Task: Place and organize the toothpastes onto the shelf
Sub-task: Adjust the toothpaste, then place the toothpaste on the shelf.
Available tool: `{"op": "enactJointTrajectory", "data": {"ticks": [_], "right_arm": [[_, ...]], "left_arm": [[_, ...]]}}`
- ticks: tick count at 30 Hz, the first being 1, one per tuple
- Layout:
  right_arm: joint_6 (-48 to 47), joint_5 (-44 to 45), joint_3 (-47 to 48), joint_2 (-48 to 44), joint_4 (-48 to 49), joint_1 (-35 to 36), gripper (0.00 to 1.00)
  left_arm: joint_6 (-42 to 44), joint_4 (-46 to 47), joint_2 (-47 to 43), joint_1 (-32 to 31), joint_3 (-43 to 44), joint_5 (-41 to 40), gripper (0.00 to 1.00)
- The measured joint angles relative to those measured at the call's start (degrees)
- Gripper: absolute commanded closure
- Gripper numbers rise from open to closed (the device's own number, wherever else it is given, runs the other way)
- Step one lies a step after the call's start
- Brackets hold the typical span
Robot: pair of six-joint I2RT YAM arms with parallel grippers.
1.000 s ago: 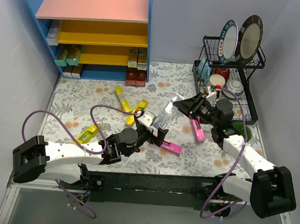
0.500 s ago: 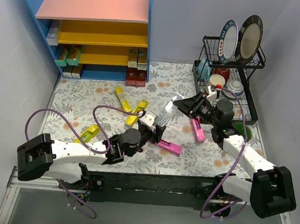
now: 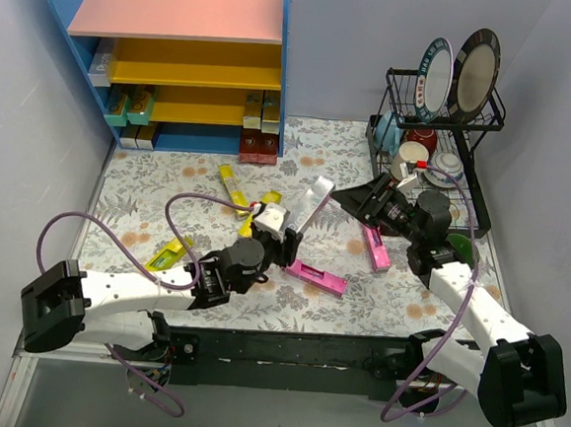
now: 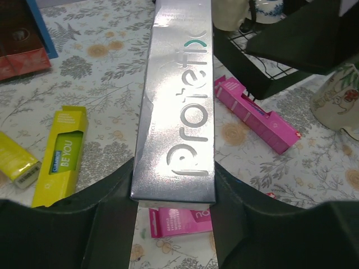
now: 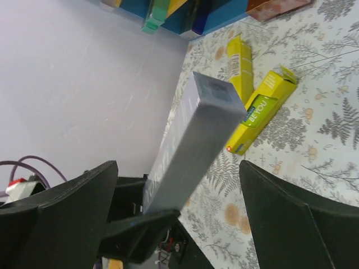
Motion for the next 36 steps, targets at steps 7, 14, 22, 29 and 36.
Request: {"op": "enactJointTrajectory", "data": {"ticks": [7, 14, 22, 29, 36], "right_arm": [[-10.6, 4.55, 1.03, -6.03, -11.65, -0.61, 0.02], [-22.47, 11.13, 1.57, -10.88, -22.97, -0.66, 0.02], [-31.52, 15.67, 2.38, -12.31, -28.74, -0.66, 0.02], [-36.87, 19.02, 3.21, -12.0, -31.28, 0.26, 0.02], [-40.74, 23.1, 4.13, -12.09, -32.68, 4.09, 0.01]], "left_arm": [[-1.95, -11.89, -6.51, 12.59, 3.48, 2.97, 0.71], [-0.24, -22.01, -9.22, 28.02, 13.29, 7.48, 0.71], [1.73, -32.11, -0.83, 47.6, 30.56, 14.78, 0.71], [2.58, -36.52, 9.94, 58.49, 45.42, 20.68, 0.71], [3.32, -39.17, 24.72, 66.23, 60.33, 25.94, 0.69]]}}
